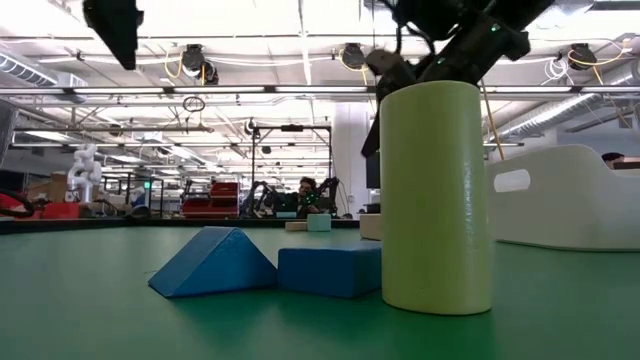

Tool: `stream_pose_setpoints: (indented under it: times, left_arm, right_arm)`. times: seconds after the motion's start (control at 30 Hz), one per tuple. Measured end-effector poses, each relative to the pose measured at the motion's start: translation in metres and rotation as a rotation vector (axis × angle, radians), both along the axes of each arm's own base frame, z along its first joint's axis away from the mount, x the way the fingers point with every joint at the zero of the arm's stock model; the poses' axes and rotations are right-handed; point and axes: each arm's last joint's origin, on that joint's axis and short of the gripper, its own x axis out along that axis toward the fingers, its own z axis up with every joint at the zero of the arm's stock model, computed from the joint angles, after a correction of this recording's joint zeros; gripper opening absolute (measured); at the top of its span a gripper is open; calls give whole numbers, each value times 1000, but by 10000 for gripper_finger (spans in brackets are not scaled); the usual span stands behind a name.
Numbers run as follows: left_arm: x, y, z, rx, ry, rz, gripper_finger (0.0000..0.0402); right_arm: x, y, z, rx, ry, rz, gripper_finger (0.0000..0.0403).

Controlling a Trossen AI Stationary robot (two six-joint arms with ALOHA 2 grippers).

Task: Sort & place blocks by color
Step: Put the bottom brown block into the white bin

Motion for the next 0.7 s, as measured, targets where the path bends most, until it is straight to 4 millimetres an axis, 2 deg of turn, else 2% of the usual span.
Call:
stream_pose_setpoints:
  times: [0.3,0.7]
  left_arm:
    - [4,17,0,67,32,-154,239]
    - [4,32,-1,135,100,-336,239]
  right_arm:
    - [22,0,-24,-44,146,-21,181]
    - [30,0,-42,-98,244,-86,181]
